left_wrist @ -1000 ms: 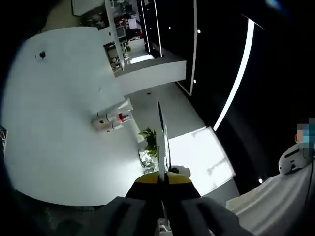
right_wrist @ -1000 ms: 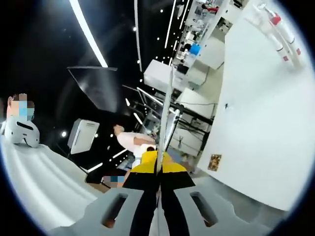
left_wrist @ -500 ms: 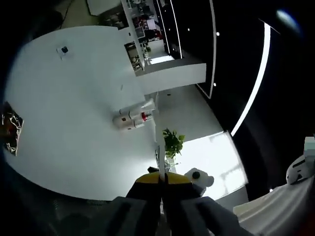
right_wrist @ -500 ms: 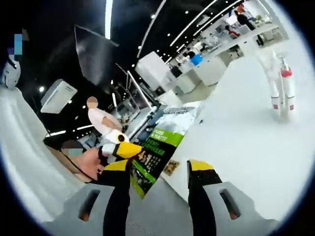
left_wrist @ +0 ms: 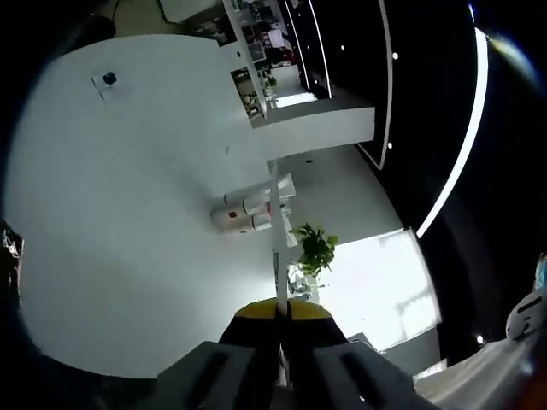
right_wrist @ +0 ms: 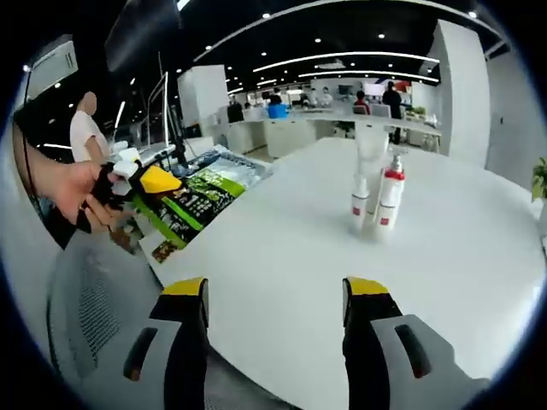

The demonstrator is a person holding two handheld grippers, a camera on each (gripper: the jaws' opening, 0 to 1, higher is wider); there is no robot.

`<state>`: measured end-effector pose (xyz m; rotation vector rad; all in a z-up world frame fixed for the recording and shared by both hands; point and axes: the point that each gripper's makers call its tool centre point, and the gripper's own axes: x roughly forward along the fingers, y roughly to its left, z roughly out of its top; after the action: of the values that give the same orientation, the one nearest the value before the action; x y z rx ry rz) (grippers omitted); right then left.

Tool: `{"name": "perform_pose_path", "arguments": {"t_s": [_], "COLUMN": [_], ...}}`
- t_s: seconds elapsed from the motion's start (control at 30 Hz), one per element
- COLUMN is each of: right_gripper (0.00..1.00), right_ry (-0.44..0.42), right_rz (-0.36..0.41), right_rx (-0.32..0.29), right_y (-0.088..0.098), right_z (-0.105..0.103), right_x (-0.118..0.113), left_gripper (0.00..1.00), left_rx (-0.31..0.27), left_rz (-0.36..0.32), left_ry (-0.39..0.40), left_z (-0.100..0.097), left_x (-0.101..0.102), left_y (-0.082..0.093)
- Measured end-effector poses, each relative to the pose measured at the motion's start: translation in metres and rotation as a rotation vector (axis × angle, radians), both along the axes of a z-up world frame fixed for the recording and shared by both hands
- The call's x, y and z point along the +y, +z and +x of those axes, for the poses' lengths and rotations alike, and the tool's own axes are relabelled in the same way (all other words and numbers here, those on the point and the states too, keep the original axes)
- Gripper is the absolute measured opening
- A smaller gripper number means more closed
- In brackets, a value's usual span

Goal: Arrange the skincare products in the storage area until every visible bottle or jar stands upright without overlapping.

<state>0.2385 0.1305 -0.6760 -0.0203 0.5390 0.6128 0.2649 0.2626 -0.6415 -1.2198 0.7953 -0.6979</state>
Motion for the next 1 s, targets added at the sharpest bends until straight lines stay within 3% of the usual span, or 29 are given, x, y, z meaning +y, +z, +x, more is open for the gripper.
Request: {"name": "perform_pose_path", "arguments": {"t_s": [0.1,0.13,0.17,0.23,0.37,0.77,1.0], "right_gripper": [0.56,0.52,0.47,0.38,0.46,0.41,0.41], "right_ry": [-0.001,-0.014,-0.028,-0.07,-0.101,-0.123,-0.101], "right_rz": [-0.082,-0.109,-0.108,-0.049,-0.059,-0.081,-0.116], "right_rx": [-0.03,-0.079,-0.125,-0.152,-0.111,-0.084,-0.058], "right_y": [-0.005,0.0,0.007,0.018,0.008,0.0,-0.009], "right_z": [-0.001,0.004,0.007,0.01,0.011,0.013,0.011], "right_x": [-0.007,-0.011,-0.014,-0.018,-0.025,-0.033,-0.032], "left_gripper": [0.01,0.01,0.01,0.01,0.01,0.01,0.01], "left_rx": [0.008,0.014,0.015,0.019,0.02,0.072,0.091], "left_rz": [0.016,0.025,0.031,0.041,0.055,0.102,0.172], "left_ry": [-0.019,-0.03,-0.036,-0.037,-0.015,0.015,-0.029], "left_z": [0.014,0.022,0.028,0.042,0.074,0.14,0.173], "left_x": [-0.003,-0.004,-0.005,-0.007,-0.008,-0.012,-0.024], "left_y": [-0.004,-0.006,-0.008,-0.01,-0.017,-0.048,-0.07]}}
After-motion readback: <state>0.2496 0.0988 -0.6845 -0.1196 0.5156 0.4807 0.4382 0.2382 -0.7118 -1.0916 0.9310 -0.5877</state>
